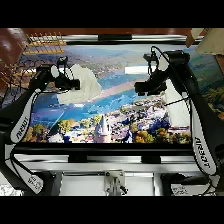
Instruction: Fold the shirts.
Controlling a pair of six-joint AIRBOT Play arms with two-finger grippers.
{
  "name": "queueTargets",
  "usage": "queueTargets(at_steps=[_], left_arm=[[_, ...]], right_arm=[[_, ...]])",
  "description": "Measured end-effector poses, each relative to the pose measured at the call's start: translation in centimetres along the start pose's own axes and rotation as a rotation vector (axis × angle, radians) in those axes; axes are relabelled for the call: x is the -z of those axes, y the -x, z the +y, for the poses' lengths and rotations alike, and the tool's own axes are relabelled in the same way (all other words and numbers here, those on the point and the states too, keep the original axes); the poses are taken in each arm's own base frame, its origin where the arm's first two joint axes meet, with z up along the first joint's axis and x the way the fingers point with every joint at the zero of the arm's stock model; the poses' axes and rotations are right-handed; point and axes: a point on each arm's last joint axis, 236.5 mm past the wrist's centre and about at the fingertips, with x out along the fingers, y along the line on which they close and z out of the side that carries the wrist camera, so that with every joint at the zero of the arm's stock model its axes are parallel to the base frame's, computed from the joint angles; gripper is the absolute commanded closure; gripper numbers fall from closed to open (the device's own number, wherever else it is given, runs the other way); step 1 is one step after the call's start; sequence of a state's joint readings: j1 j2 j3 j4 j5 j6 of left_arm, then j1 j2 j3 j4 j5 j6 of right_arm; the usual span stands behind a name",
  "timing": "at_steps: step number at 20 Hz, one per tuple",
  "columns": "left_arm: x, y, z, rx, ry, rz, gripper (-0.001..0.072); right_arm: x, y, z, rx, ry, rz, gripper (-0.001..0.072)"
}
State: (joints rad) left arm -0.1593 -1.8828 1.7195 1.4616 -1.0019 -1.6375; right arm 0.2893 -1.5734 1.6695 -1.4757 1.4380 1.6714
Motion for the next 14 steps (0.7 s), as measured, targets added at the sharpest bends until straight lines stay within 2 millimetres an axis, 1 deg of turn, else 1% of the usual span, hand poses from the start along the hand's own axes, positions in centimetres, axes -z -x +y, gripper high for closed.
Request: queueTargets(at_steps=[1,2,4,5,6,7,8,9,11,12,13,14], left_arm=[[0.2,-0.7,0.0,0.003,0.004,0.010,0.0467],[0.3,-1.1,0.1,0.005,0.008,0.018,0.0672],[0.1,-1.3,-0.1,0.010,0.006,0.020,0.0680],[-0.2,-1.0,-0.2,0.012,0.004,0.018,0.0681],[-0.8,-0.4,-0.4,0.016,0.002,0.007,0.0682],[-1.6,0.7,-0.6,0.020,-0.009,-0.011,0.0682],[-3.0,2.5,-1.0,0.026,-0.026,-0.050,0.0682],[-4.5,4.9,-1.6,0.033,-0.048,-0.098,0.0682],[-7.7,11.6,-3.2,0.049,-0.101,-0.234,0.0682],[-9.0,15.8,-4.2,0.059,-0.128,-0.313,0.0682],[-9.9,20.8,-5.4,0.072,-0.159,-0.406,0.0682],[-10.3,26.2,-6.6,0.085,-0.188,-0.501,0.0682]], right_arm=[[0.0,0.0,0.0,0.000,0.000,0.000,0.0205],[0.0,0.0,0.0,-0.001,0.000,-0.001,0.0205],[-0.1,0.0,0.0,-0.002,-0.004,-0.005,0.0205],[-0.1,0.0,0.1,-0.003,-0.010,-0.005,0.0205],[-0.1,0.0,0.1,-0.005,-0.012,-0.005,0.0205],[-0.1,0.0,0.2,-0.010,-0.014,-0.005,0.0205],[-0.1,0.0,0.3,-0.013,-0.018,-0.004,0.0205],[-0.1,0.0,0.4,-0.017,-0.018,-0.004,0.0206],[0.1,0.1,0.5,-0.019,-0.018,0.003,0.0206],[0.3,0.4,0.5,-0.021,-0.017,0.008,0.0206],[0.5,1.0,0.6,-0.023,-0.015,0.001,0.0205],[0.6,1.8,0.7,-0.025,-0.010,-0.009,0.0206]])
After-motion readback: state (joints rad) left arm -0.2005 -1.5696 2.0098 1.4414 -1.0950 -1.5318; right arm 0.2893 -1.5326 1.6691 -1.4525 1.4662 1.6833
